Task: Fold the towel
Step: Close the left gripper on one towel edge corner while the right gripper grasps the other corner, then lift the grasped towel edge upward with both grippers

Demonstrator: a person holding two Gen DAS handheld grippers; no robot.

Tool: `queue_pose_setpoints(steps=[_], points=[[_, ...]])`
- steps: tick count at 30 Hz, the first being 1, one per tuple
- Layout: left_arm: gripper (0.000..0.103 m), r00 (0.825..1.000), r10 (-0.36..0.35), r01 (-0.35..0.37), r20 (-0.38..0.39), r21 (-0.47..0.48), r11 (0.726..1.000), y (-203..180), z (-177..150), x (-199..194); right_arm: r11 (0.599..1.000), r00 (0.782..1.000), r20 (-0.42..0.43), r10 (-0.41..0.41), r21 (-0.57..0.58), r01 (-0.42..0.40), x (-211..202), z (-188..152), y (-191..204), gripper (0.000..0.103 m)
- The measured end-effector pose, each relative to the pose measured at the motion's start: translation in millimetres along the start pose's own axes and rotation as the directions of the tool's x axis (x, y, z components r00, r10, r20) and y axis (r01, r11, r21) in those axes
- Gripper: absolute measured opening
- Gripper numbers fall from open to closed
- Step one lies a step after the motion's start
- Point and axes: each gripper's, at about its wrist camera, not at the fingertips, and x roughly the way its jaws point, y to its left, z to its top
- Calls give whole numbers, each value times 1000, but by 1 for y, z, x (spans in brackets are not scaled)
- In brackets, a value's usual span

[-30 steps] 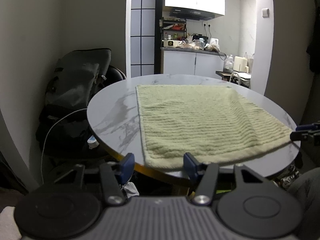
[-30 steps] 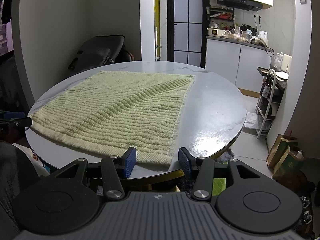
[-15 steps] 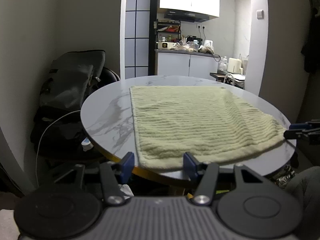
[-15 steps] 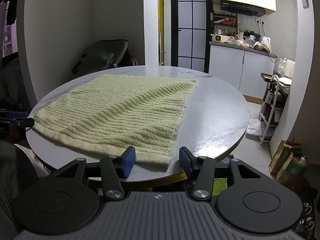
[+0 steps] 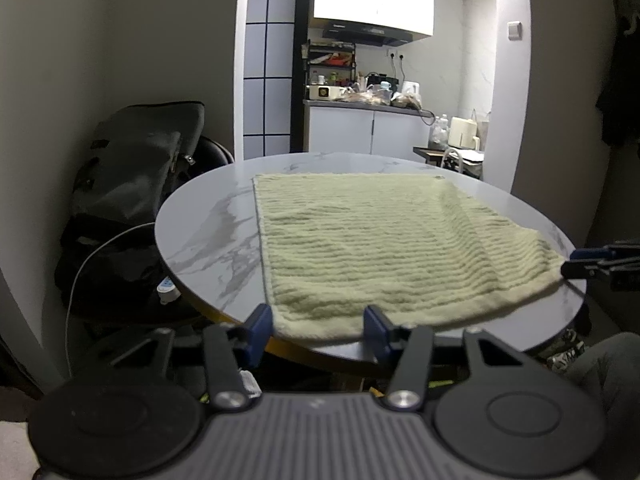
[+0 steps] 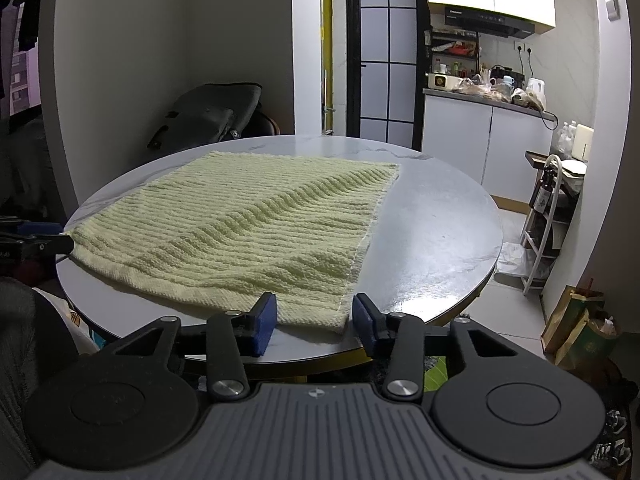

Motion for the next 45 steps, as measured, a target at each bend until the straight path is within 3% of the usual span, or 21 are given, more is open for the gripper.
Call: queue_pose_setpoints(steps=[1,6,10,15,22,45], points=[[38,1000,-2,2,0,-3,1000,0,0,0,1000,1000,0,2,0,-2,0,0,0,37],[34,1000,1,-1,-4,1,1000,-1,1,1,1000,1000,-1,18,-3,-18,0,0,1,23],[24,1000,1,-1,-6,15,1000,-4,1,2,1000,1000,3,25,-4,-25,0,0,4,18],[19,1000,8,-8,-6,33,999,-8,0,1,1000,1000,2,27,4,-27,-1,0,4,10],[11,1000,-3,3,9,3,1000,-10,1,-1,1000,1000,-5,12,14,-12,-2,5,6,8],[10,999,2,-1,52,-25,1000,-19,13,-24,1000,996,93,-15,5,14,-42,26,11,8]])
